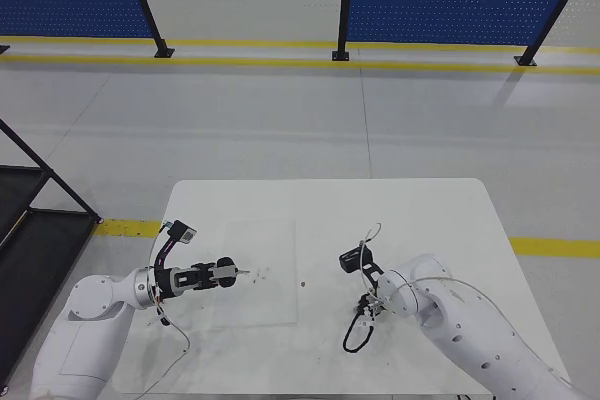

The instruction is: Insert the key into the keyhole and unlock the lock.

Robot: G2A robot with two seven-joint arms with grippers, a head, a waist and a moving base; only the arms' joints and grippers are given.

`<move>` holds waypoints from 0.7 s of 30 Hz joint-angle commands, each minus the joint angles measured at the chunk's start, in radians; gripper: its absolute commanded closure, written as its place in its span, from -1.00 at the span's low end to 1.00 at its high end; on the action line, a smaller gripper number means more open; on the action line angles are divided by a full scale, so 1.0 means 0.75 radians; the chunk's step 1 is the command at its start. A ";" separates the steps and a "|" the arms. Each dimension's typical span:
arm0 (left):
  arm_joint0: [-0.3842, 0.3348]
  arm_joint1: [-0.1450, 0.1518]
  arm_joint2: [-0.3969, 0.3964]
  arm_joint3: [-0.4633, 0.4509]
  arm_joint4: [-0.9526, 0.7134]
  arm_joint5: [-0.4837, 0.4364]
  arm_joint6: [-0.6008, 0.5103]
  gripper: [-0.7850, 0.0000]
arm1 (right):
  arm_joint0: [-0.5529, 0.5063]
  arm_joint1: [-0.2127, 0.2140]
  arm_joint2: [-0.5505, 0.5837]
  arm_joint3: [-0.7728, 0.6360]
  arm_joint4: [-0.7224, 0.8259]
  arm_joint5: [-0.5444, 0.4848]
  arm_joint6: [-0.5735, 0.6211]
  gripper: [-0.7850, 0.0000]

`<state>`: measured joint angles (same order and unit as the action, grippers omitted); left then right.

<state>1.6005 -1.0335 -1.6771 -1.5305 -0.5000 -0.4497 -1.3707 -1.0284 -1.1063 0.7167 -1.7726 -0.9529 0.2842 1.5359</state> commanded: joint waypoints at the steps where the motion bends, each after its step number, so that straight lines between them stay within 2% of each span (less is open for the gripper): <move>1: 0.000 0.000 0.000 0.000 0.000 0.000 0.000 1.00 | 0.005 -0.002 -0.005 0.006 0.003 0.000 0.000 -0.19; 4: 0.000 0.000 0.000 0.000 0.000 0.000 0.000 1.00 | 0.011 -0.005 -0.007 0.014 0.000 0.000 0.000 0.01; 21: 0.000 0.000 0.000 0.000 0.000 0.000 0.000 1.00 | 0.024 -0.053 -0.019 0.066 -0.051 0.000 0.000 0.15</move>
<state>1.6005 -1.0335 -1.6771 -1.5305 -0.5000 -0.4497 -1.3707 -1.0126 -1.1438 0.7047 -1.7296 -0.9887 0.2843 1.5359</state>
